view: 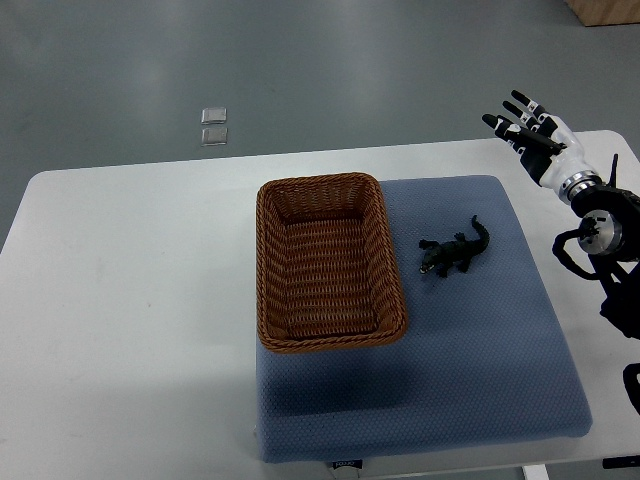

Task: Place crocodile in brown basket with right hand

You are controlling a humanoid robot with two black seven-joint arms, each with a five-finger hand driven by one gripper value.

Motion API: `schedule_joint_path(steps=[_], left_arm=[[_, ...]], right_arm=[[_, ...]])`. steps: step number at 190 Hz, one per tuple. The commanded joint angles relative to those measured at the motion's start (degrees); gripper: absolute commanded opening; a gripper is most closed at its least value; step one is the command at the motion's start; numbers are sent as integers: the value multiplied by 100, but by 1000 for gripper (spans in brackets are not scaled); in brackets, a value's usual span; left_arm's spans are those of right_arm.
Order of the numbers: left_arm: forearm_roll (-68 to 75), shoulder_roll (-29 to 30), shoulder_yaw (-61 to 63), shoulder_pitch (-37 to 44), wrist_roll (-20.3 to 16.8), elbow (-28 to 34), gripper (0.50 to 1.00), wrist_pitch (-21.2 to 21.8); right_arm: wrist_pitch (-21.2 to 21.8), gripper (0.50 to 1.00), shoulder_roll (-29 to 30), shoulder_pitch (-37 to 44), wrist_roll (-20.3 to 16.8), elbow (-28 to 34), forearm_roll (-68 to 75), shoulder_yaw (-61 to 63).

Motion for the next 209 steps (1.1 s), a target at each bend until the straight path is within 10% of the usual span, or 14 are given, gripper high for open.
schedule_joint_path(steps=[1,209], left_arm=[[1,0,0,2,0,0,1000,-1],[1,0,0,2,0,0,1000,-1]], right_arm=[[3,930,-8,4,1,16,0,0],[311,930,-553,30,106,411,-114,-1037]])
